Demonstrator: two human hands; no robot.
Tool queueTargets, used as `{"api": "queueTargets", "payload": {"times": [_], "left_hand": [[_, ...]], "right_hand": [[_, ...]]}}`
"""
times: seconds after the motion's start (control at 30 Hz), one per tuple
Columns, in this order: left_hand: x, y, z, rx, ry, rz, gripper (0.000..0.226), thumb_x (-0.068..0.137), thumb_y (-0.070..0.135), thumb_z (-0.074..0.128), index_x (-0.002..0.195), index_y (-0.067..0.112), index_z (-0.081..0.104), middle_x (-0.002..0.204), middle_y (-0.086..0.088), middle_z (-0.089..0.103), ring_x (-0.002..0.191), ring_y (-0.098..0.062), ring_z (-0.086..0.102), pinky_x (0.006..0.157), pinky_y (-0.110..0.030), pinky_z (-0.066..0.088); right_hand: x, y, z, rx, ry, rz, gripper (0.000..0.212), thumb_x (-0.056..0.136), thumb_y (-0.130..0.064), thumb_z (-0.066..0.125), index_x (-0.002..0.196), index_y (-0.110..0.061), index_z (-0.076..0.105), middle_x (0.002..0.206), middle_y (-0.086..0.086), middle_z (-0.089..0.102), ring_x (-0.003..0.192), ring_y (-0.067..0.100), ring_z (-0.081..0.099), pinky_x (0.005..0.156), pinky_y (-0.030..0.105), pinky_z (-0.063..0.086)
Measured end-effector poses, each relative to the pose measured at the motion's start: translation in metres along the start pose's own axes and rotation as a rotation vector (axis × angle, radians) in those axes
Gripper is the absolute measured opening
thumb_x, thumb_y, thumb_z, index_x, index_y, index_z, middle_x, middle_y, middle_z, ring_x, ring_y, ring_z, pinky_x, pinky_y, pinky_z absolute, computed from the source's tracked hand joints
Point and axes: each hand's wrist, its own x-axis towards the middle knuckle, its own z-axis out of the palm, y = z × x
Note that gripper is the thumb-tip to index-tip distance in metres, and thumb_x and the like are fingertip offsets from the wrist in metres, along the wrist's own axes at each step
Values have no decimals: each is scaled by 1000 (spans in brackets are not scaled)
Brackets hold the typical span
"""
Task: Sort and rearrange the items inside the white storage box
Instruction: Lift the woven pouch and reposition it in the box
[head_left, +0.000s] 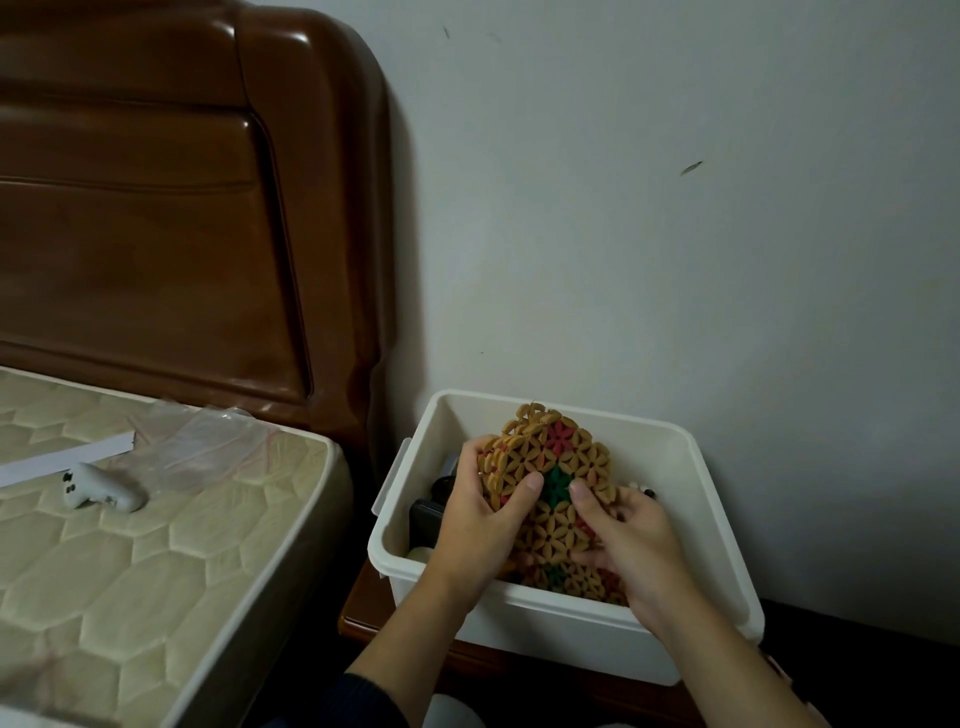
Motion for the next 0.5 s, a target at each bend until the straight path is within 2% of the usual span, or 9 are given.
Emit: {"api": "queueTargets", "payload": {"times": [0.07, 0.2, 0.27, 0.4, 0.5], "left_hand": [[1, 0, 1, -8, 15, -18, 47, 91, 42, 80, 130, 42, 52, 122, 12, 71, 115, -10, 70, 85, -39, 64], [0, 1, 1, -19, -6, -88, 47, 90, 45, 80, 127, 46, 50, 119, 14, 70, 111, -14, 72, 61, -45, 64], [0, 2, 1, -26, -8, -101, 49, 90, 45, 80, 128, 45, 49, 120, 11, 71, 110, -19, 73, 58, -43, 63], [-1, 3, 1, -42, -39, -112, 48, 91, 44, 80, 127, 42, 49, 118, 7, 73, 104, -25, 76, 55, -44, 63], [-2, 4, 2, -57, -81, -117, 46, 92, 43, 79, 127, 39, 49, 120, 4, 73, 104, -27, 77, 54, -42, 63]], "right_hand": [[-2, -2, -1, 5, 39, -58, 50, 73, -53, 89, 109, -22, 74, 102, 1, 81, 91, 23, 79, 61, 38, 64], [-4, -5, -1, -1, 114, -134, 50, 65, -63, 90, 103, -34, 75, 103, -4, 80, 90, 19, 79, 59, 37, 62], [-5, -5, 0, -20, 145, -171, 54, 63, -68, 90, 103, -36, 74, 103, -5, 80, 90, 16, 79, 62, 38, 63], [-5, -3, -2, 1, 186, -242, 54, 68, -62, 91, 108, -32, 72, 109, -4, 79, 101, 15, 77, 80, 41, 64], [-6, -4, -2, 21, 156, -239, 52, 72, -64, 87, 112, -33, 73, 112, -4, 79, 103, 15, 77, 83, 42, 64]]}}
